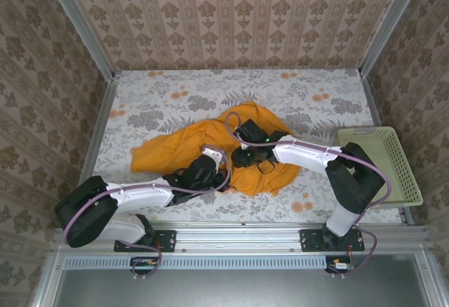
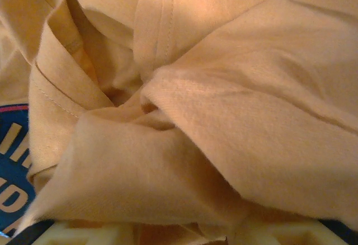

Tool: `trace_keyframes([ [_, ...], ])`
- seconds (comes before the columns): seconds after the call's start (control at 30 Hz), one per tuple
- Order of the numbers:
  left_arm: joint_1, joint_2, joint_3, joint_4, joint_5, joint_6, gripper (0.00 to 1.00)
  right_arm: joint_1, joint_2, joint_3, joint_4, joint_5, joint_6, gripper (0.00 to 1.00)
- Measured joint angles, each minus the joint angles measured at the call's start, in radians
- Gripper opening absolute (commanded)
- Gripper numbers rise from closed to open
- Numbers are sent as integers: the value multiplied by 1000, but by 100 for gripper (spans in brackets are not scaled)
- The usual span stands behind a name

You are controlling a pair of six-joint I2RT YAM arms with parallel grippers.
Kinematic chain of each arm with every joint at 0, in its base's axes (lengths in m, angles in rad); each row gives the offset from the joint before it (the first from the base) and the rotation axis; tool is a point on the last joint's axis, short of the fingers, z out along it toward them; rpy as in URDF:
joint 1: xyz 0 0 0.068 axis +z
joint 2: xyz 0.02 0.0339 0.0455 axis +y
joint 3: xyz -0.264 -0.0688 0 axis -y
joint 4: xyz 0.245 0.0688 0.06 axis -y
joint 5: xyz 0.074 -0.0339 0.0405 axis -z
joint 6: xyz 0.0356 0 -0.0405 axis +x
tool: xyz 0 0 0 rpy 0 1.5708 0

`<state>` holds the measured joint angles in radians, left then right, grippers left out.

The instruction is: Fold the inside-out t-shirt

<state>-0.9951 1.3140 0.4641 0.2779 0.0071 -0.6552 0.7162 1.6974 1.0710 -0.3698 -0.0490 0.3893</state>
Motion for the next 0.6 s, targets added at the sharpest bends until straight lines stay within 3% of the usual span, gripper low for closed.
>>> trace_keyframes([
  [0.13, 0, 0, 0, 0, -1, 0, 0, 2, 20, 0, 0, 0, -5, 45],
  [0.3, 0, 2, 0, 0, -3, 0, 0, 3, 21, 0, 1, -3, -13, 15],
  [0.4, 0, 3, 0, -1, -6, -3, 0, 7, 8, -2, -2, -3, -17, 4],
  [0.6, 9, 4, 0, -9, -26, -27, 3, 31, -111, -1, -55, 27, -28, 0],
])
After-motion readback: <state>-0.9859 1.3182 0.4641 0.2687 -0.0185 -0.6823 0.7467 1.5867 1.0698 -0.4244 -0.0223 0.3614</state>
